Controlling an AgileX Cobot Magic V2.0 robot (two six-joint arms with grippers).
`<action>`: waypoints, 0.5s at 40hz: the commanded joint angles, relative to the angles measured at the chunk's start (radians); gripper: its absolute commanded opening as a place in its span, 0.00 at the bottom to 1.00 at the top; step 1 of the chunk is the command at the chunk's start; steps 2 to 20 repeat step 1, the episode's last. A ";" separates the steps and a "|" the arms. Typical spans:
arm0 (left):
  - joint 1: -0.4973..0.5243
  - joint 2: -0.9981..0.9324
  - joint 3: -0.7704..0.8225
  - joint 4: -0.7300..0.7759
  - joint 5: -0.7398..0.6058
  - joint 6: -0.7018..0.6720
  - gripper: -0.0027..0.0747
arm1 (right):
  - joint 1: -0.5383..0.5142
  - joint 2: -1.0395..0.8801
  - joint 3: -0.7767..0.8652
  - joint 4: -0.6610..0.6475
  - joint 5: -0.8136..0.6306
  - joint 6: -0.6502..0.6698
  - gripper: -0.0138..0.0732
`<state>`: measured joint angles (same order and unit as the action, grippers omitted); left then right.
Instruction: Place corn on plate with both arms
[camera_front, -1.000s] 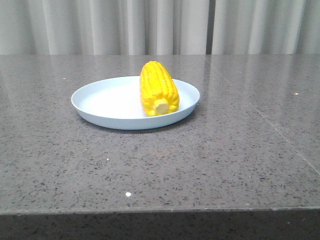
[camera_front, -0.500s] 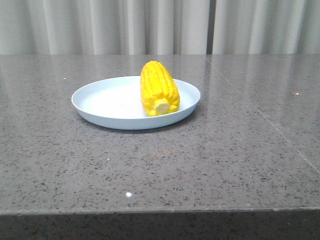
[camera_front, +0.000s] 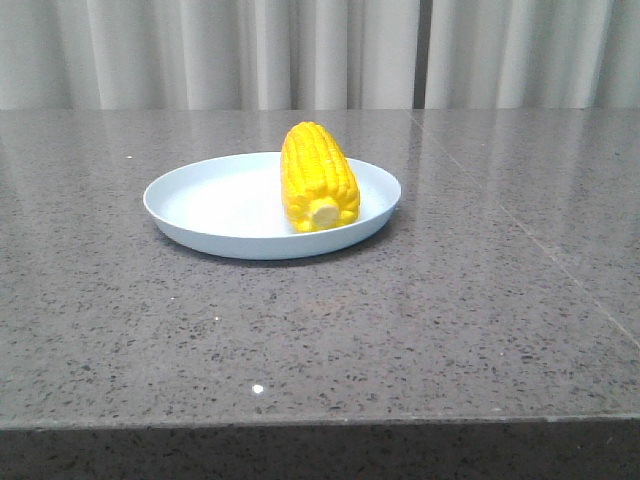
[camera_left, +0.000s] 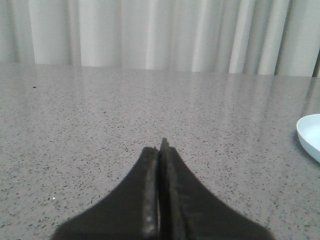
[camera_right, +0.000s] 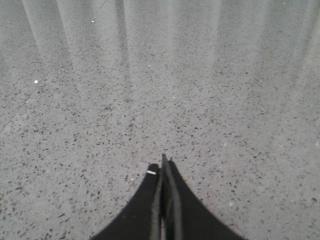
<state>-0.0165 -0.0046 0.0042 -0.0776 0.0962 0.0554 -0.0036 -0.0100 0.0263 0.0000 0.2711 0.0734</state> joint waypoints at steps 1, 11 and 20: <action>0.001 -0.021 0.005 0.000 -0.086 -0.003 0.01 | -0.007 -0.017 -0.005 0.000 -0.072 -0.007 0.09; 0.001 -0.021 0.005 0.000 -0.086 -0.003 0.01 | -0.007 -0.017 -0.005 0.000 -0.072 -0.007 0.09; 0.001 -0.021 0.005 0.000 -0.086 -0.003 0.01 | -0.007 -0.017 -0.005 0.000 -0.072 -0.007 0.09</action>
